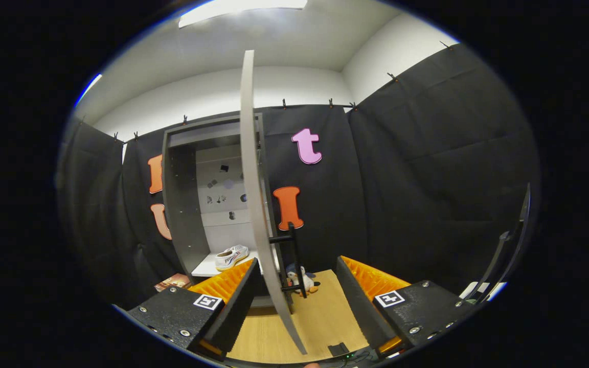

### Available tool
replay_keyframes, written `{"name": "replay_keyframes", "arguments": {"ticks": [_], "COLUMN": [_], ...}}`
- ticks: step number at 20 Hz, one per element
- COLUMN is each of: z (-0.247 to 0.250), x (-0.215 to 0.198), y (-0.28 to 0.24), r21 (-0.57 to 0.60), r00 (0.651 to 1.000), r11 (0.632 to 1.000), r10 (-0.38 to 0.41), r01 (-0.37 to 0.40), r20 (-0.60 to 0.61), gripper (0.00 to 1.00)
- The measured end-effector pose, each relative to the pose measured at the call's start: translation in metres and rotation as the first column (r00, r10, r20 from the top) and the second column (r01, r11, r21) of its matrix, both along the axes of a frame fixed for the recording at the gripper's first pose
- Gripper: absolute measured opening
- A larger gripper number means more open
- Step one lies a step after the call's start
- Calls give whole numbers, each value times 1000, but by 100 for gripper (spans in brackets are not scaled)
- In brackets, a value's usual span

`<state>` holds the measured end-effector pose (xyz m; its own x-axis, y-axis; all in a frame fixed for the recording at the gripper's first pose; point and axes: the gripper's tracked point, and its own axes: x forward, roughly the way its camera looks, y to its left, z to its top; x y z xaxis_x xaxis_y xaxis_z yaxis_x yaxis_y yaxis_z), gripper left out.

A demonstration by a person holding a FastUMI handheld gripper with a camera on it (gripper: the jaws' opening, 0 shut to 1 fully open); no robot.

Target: Open the shoe cabinet door, grab the shoes and put them into the shoe cabinet, then close the shoe cabinet door.

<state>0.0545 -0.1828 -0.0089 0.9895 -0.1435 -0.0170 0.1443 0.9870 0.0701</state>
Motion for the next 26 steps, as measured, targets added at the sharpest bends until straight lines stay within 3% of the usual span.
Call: {"name": "replay_keyframes", "arguments": {"ticks": [16, 22, 26], "z": [-19, -22, -24], "x": [50, 49, 51], "y": [-15, 0, 32], "r21": [9, 1, 3], "r00": [993, 991, 981], "r11": [994, 991, 981], "r10": [111, 132, 194], "r01": [-111, -132, -194], "r20": [-26, -16, -17], "gripper": [95, 92, 91]}}
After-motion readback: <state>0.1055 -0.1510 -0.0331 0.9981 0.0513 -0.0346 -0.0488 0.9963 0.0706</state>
